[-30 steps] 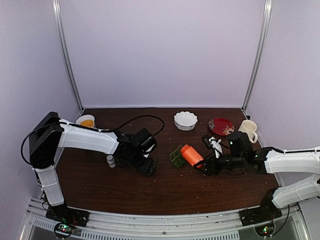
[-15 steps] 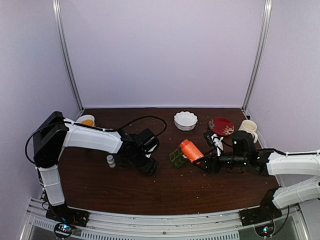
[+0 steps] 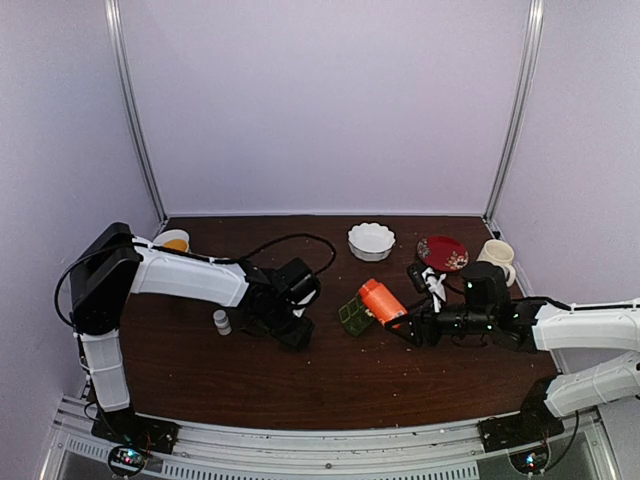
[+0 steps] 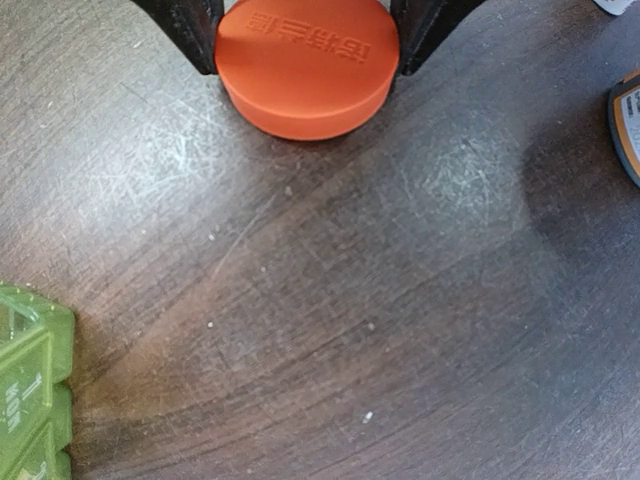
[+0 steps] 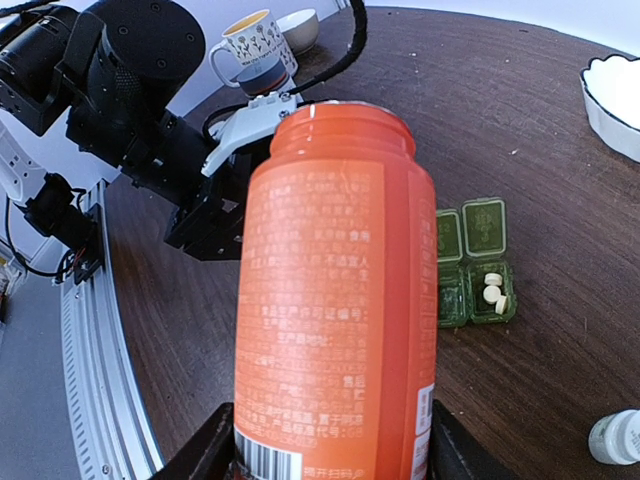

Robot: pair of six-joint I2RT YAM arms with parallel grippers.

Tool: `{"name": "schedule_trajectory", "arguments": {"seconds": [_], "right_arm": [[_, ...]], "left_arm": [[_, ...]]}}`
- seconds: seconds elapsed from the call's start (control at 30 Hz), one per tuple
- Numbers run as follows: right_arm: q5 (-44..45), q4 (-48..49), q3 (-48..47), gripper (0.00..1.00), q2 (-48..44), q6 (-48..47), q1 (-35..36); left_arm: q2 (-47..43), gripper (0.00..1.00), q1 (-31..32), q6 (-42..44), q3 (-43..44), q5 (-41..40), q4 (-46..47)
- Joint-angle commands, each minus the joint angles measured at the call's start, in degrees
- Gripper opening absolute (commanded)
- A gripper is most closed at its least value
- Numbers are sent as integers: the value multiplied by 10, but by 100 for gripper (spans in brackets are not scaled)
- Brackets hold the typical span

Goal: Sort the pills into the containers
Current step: Pick up the lid of the pill bottle from the center of the board, then close the lid of the pill bottle at the center of the board.

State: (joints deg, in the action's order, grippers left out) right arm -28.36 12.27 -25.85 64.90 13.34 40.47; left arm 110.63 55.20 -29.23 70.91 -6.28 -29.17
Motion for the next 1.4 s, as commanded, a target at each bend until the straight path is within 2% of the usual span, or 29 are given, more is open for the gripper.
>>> {"name": "schedule_trajectory", "arguments": {"seconds": [0.0,0.23,0.5,0.63,0.77,1.17,1.37], "right_arm": [[-8,21,-4,0,2,-4,-1],[-26,28,0,0,-5,-16,-2],[-57,87,3,0,-49,-44,7],[-70,129,13,0,-81,-51,14],[-78,155,18,0,-115,-58,25],[-74,112,-37,0,-104,-101,69],[-73,99,-59,0,-88,-110,72]], "left_arm": [[2,53,2,6,22,3,-8],[-51,49,2,6,29,13,-20],[-155,47,-9,-15,70,189,0],[-201,47,-36,-69,51,300,61],[-233,47,-62,-142,11,410,166],[-241,46,-63,-276,-20,520,374],[-241,46,-63,-294,-27,526,390]]}}
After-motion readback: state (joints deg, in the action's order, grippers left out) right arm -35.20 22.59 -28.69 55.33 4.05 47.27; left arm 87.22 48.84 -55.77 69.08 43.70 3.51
